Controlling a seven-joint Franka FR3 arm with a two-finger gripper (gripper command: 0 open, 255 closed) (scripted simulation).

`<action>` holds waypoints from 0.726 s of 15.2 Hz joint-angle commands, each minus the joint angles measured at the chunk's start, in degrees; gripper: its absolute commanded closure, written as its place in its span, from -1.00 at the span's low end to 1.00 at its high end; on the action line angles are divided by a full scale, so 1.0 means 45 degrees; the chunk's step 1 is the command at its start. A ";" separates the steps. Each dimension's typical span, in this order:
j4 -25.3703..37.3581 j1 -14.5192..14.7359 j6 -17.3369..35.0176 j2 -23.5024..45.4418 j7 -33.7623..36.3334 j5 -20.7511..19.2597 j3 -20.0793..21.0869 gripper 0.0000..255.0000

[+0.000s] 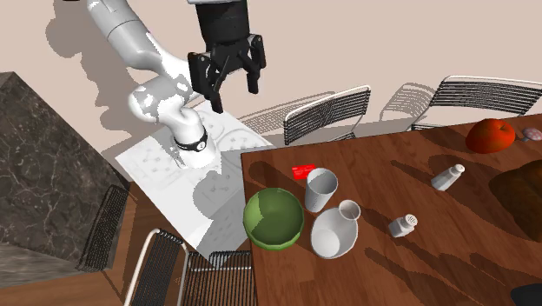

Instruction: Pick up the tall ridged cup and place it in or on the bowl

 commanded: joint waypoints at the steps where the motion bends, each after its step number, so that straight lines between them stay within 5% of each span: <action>1: 0.0000 0.0000 0.0000 0.0000 0.0000 0.0000 0.0000 -1.00; 11: -0.0562 0.0078 0.2900 0.3570 0.0913 0.1153 -0.0125 -1.00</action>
